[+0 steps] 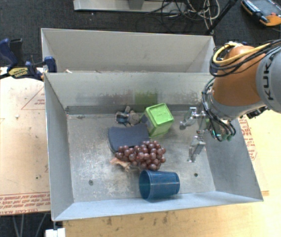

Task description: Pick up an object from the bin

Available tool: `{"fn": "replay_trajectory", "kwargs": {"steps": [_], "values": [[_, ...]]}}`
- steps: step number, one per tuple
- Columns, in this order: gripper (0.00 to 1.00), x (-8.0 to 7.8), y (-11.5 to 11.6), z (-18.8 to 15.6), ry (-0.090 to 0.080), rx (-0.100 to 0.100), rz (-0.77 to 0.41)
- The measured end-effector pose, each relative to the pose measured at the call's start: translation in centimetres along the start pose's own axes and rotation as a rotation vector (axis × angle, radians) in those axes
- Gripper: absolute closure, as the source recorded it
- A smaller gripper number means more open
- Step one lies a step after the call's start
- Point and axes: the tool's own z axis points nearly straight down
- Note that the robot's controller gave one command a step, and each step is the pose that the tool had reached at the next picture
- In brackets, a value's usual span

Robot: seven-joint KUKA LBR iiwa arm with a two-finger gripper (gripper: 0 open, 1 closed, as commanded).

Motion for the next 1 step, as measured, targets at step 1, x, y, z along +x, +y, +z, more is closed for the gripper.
{"fn": "replay_trajectory", "kwargs": {"steps": [1], "values": [[0.00,-0.17,0.02,-0.46,-0.007,0.001,-0.001]]}}
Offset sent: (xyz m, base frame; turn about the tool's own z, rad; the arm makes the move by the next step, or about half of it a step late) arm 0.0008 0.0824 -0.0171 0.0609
